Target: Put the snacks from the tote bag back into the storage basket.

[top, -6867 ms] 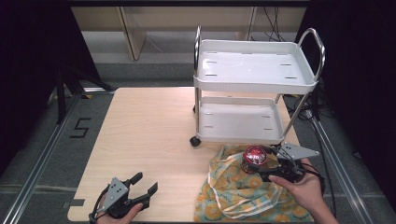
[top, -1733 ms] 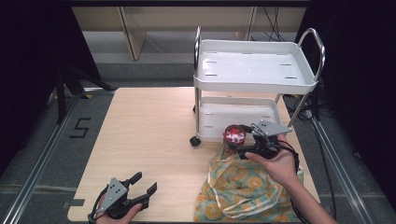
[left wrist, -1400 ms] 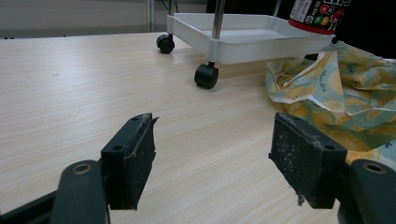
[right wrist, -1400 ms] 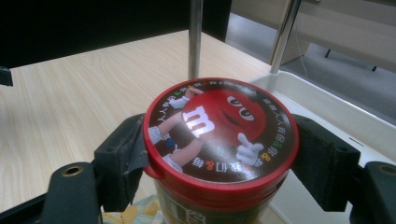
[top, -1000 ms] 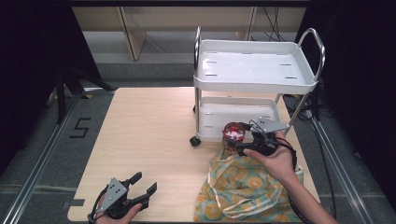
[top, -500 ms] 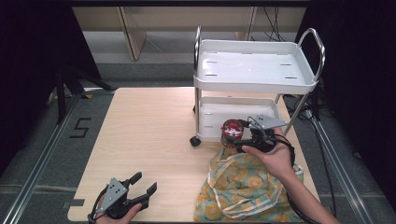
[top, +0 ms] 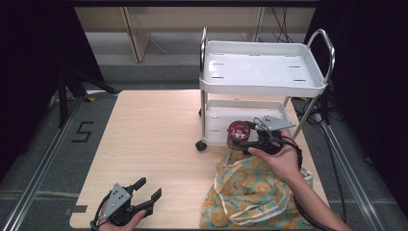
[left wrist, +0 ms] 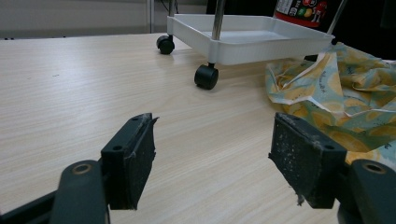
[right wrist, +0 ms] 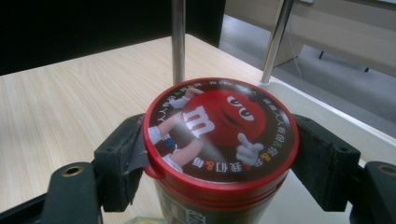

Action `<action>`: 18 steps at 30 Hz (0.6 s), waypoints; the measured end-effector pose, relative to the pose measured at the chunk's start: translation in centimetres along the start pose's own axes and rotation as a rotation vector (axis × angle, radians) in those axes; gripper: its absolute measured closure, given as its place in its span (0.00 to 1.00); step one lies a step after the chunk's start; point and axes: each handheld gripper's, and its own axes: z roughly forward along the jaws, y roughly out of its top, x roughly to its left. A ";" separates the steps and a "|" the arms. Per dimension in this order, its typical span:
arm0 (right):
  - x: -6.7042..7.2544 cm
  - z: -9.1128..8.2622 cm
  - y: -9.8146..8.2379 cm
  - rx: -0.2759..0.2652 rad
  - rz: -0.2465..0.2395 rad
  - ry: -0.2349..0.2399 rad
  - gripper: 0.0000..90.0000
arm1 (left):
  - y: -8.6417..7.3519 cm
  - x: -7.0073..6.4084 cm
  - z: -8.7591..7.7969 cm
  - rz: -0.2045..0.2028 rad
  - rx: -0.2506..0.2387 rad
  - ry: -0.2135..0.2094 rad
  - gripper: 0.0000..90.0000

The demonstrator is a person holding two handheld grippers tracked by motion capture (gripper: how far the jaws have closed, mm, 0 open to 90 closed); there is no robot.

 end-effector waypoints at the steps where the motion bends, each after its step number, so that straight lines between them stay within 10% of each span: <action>1: 0.1 0.2 0.0 0.008 0.023 0.017 0.29 | 0.0 0.0 0.0 0.001 0.000 0.000 0.33; 18: -0.2 0.9 0.3 0.020 0.027 0.019 0.29 | 0.0 0.0 0.0 0.001 0.000 0.000 0.33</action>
